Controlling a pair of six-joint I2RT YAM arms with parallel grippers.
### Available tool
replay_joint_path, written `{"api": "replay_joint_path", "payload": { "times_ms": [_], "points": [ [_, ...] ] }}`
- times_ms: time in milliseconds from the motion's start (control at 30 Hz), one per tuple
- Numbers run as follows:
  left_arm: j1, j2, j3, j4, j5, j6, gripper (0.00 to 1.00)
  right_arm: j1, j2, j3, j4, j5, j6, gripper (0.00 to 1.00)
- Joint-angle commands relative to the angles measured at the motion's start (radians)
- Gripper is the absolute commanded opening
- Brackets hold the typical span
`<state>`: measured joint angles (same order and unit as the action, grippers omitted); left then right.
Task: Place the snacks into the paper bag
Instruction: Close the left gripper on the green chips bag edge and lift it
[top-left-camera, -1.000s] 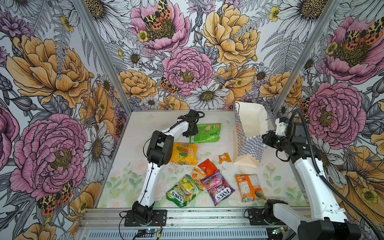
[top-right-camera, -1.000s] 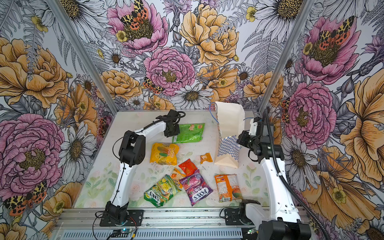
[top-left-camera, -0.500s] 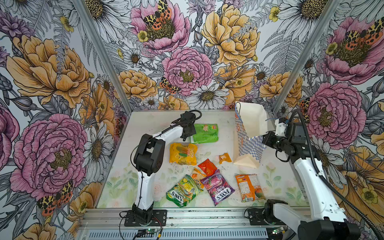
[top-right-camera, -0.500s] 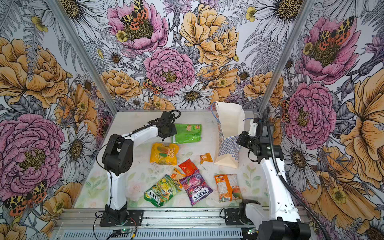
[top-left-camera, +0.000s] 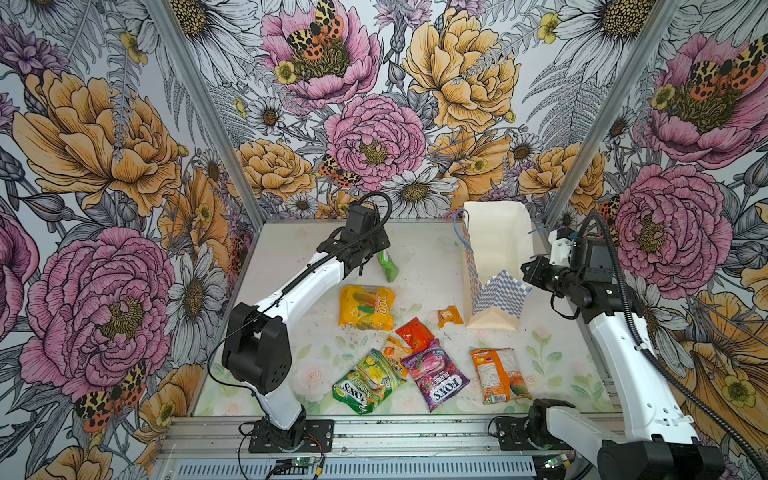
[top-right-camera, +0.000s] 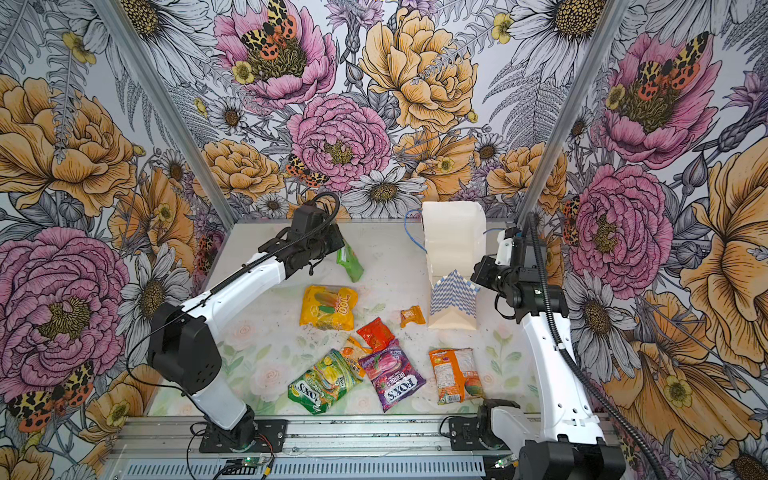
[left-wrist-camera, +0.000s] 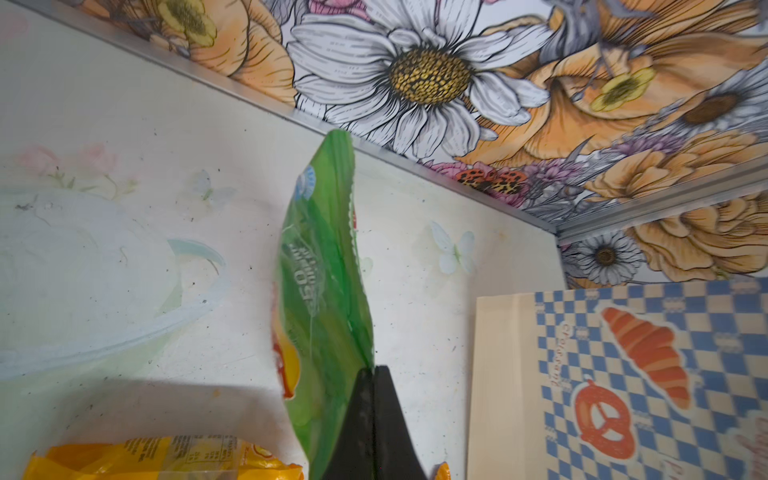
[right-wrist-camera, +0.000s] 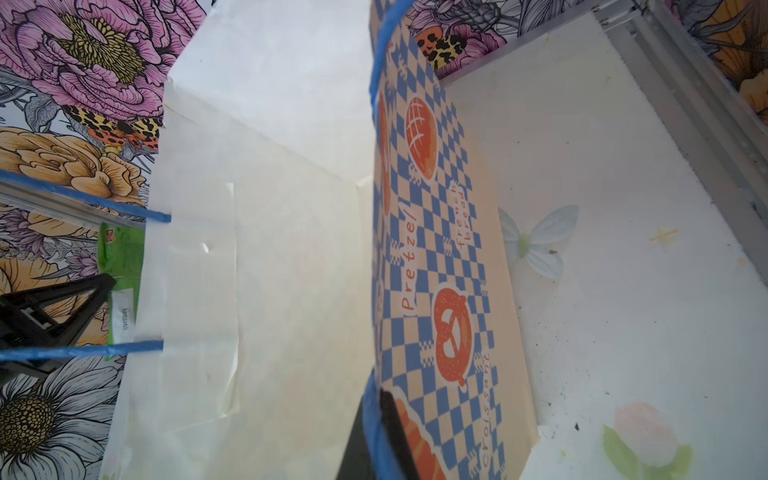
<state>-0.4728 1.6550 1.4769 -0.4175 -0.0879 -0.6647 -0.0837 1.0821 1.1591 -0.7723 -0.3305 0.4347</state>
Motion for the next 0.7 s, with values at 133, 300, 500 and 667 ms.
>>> {"api": "replay_joint_path", "payload": {
  "times_ms": [133, 300, 500, 667],
  "points": [
    [-0.018, -0.135, 0.073, -0.055, -0.003, -0.02, 0.0, 0.048, 0.038, 0.063, 0.025, 0.003, 0.01, 0.0],
    [-0.041, -0.17, 0.201, -0.169, -0.019, 0.013, 0.0, 0.073, 0.077, 0.095, 0.025, 0.025, 0.001, 0.0],
    [-0.073, -0.14, 0.452, -0.308, -0.029, 0.07, 0.0, 0.1, 0.12, 0.124, 0.025, 0.034, -0.005, 0.0],
    [-0.09, -0.076, 0.661, -0.366, -0.026, 0.108, 0.0, 0.13, 0.145, 0.141, 0.028, 0.05, -0.009, 0.0]
  ]
}}
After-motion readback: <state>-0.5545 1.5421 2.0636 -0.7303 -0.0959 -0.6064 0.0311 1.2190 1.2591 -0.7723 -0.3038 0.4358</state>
